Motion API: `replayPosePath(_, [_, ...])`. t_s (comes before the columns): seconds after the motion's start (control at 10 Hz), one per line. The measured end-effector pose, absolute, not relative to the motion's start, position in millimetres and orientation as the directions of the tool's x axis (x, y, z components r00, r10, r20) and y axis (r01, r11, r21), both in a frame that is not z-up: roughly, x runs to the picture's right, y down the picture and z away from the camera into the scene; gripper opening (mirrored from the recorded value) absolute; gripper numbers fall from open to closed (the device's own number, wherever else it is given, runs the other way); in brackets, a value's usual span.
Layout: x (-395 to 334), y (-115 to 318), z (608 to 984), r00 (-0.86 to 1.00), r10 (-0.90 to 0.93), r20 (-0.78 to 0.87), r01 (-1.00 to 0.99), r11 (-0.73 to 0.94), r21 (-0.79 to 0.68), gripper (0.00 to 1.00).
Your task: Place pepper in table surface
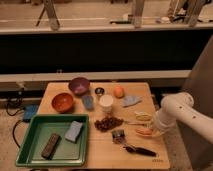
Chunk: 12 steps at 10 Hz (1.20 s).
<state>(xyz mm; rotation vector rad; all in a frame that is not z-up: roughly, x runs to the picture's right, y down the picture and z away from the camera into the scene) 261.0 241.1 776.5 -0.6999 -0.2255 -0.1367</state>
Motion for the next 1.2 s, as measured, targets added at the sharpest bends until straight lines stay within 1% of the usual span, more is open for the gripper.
replayPosePath(0.1, [258.1, 249.2, 782.5, 0.964, -0.059, 0.258, 0.214, 0.750, -0.626, 0.07])
replayPosePath(0.2, [249.2, 256.1, 788.0, 0.958, -0.081, 0.275, 0.242, 0.743, -0.624, 0.19])
replayPosePath(0.3, [243.0, 257.9, 790.2, 0.954, -0.093, 0.285, 0.258, 0.743, -0.618, 0.28])
replayPosePath(0.4, [238.6, 261.5, 791.3, 0.950, -0.108, 0.292, 0.273, 0.741, -0.614, 0.39])
replayPosePath(0.5, [235.2, 263.6, 792.0, 0.948, -0.115, 0.295, 0.280, 0.741, -0.610, 0.47])
replayPosePath(0.7, [226.4, 264.3, 793.9, 0.943, -0.129, 0.306, 0.296, 0.743, -0.601, 0.70])
replayPosePath(0.8, [225.0, 264.8, 794.9, 0.942, -0.127, 0.310, 0.297, 0.741, -0.602, 0.77])
replayPosePath(0.9, [224.8, 265.0, 795.6, 0.943, -0.124, 0.310, 0.296, 0.741, -0.603, 0.80])
replayPosePath(1.2, [226.5, 264.4, 799.6, 0.947, -0.114, 0.300, 0.283, 0.738, -0.612, 0.80])
